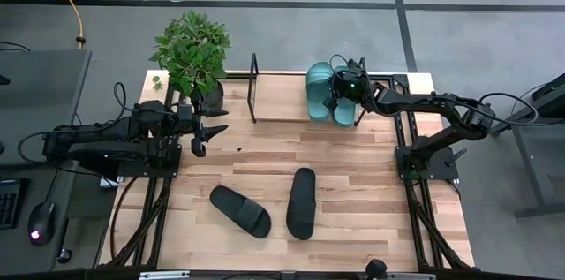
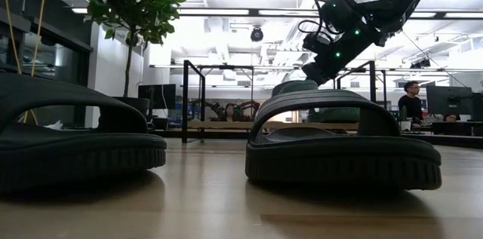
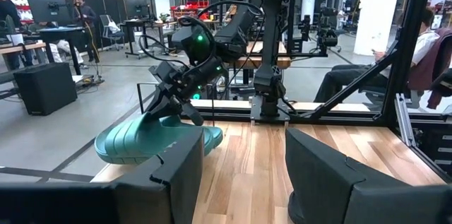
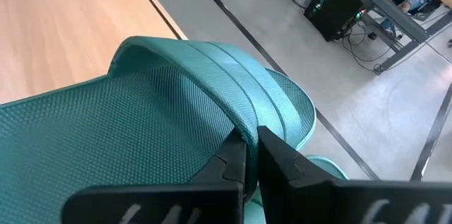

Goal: Pick and place slides into the shelf
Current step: Put the green slipper on the shelf, then put the right black slipper on the shelf

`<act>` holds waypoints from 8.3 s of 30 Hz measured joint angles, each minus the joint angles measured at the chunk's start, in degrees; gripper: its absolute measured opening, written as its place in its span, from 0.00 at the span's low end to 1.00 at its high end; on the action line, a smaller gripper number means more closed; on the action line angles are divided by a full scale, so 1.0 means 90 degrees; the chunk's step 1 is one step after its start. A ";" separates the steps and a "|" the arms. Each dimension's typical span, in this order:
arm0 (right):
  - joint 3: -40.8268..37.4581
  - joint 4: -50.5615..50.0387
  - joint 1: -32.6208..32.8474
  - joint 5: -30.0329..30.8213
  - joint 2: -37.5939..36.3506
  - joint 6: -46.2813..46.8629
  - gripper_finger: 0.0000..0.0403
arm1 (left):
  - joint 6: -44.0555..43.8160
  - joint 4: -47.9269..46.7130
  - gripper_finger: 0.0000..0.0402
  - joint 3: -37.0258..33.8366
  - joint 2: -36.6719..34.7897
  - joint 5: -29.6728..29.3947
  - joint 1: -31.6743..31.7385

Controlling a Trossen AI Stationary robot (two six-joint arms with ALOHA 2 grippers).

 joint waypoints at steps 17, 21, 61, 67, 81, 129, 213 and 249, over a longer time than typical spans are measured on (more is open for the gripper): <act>0.0010 0.0385 -0.0295 -0.0303 0.0653 -0.0136 0.00 | -0.0002 0.0007 0.46 0.0000 0.0000 0.0002 -0.0002; 0.0012 0.0353 -0.0295 -0.0305 0.0653 -0.0140 0.00 | -0.0002 0.0007 0.46 0.0000 0.0000 0.0002 0.0000; 0.0017 -0.0410 0.0090 -0.0295 -0.0404 -0.0029 0.39 | -0.0002 -0.0007 0.46 0.0000 0.0000 0.0000 0.0000; 0.0017 -0.0767 0.0381 -0.0242 -0.0972 0.0034 0.40 | -0.0005 -0.0011 0.46 0.0000 0.0000 0.0002 0.0000; 0.0017 -0.0636 0.0966 -0.0321 -0.1362 0.0151 0.40 | -0.0173 -0.0053 0.46 0.0002 -0.0002 0.0002 0.0000; 0.0012 -0.1055 0.4561 -0.2108 -0.1077 0.3649 0.40 | -0.1960 -0.0733 0.46 0.0002 0.0800 0.1824 -0.0381; 0.0015 0.0394 0.5311 -0.4403 0.1511 0.6203 0.30 | -0.1957 -0.0011 0.46 0.0000 0.1418 0.1285 -0.1302; 0.0015 0.0301 0.5176 -0.4606 0.1511 0.5827 0.00 | -0.1936 -0.0019 0.46 0.0000 0.1418 0.1285 -0.1301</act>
